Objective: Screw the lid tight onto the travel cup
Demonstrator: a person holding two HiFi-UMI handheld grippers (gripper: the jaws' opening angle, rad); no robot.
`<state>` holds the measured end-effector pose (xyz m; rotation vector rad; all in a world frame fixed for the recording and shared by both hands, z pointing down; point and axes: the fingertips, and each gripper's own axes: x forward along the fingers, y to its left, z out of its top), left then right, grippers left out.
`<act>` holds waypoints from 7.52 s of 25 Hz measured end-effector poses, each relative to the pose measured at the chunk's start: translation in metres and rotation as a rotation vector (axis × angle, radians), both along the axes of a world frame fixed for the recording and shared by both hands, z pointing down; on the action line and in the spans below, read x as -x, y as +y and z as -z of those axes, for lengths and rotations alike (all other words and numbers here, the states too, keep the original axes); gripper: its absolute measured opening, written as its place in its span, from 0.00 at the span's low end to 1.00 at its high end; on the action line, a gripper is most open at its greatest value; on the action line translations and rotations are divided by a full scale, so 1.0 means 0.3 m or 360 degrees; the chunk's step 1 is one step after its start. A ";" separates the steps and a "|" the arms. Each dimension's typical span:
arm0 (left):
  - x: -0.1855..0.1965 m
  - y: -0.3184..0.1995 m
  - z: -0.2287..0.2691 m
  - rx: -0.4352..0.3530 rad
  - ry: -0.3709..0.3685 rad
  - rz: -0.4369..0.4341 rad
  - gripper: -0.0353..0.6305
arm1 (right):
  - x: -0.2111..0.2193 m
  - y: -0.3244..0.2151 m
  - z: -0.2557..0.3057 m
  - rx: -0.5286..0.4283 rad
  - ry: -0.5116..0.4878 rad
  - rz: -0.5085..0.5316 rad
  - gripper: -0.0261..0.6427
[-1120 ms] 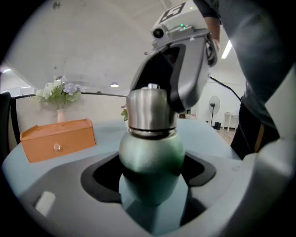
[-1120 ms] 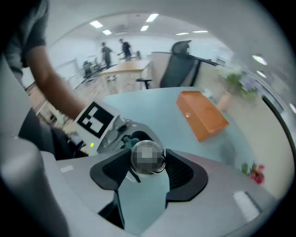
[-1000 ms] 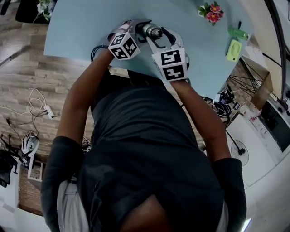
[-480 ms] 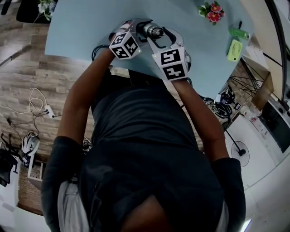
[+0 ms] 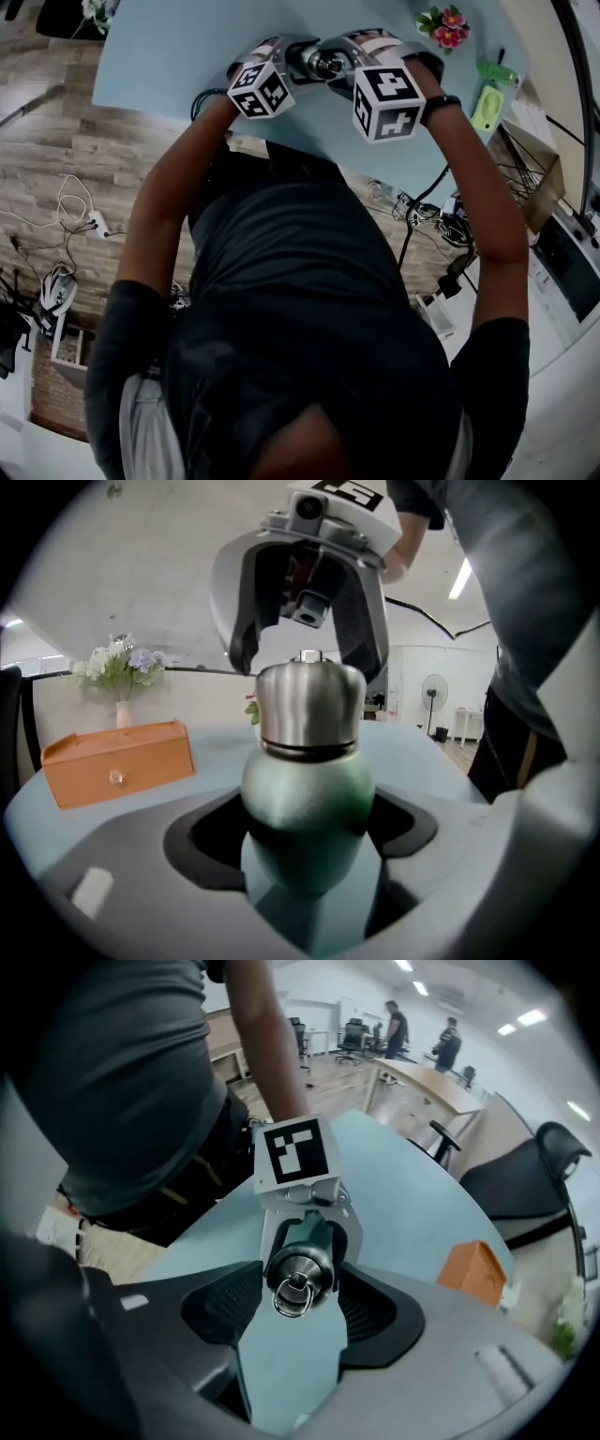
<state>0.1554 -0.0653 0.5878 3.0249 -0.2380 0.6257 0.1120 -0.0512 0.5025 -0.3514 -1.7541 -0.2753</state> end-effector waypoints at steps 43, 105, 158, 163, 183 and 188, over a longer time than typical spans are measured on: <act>-0.004 -0.001 0.003 0.0019 0.0014 -0.0010 0.69 | 0.011 -0.014 0.075 0.0104 -0.0284 -0.0426 0.41; -0.001 0.004 0.001 0.0010 0.0005 -0.0005 0.69 | 0.006 -0.030 -0.035 0.0118 -0.0286 -0.0726 0.39; 0.002 0.003 0.000 0.0012 0.0004 -0.0002 0.69 | -0.004 -0.036 -0.036 0.0090 -0.0287 -0.0678 0.40; -0.002 0.007 -0.003 0.0010 -0.0005 -0.0011 0.69 | -0.012 -0.060 -0.029 -0.0035 -0.0534 -0.1605 0.40; -0.016 0.016 -0.013 -0.0017 -0.0044 -0.0038 0.69 | -0.033 -0.056 -0.026 -0.0141 -0.0663 -0.2018 0.40; -0.014 0.017 -0.010 -0.0009 -0.0039 -0.0075 0.69 | -0.027 -0.059 -0.022 -0.0162 -0.0678 -0.1990 0.41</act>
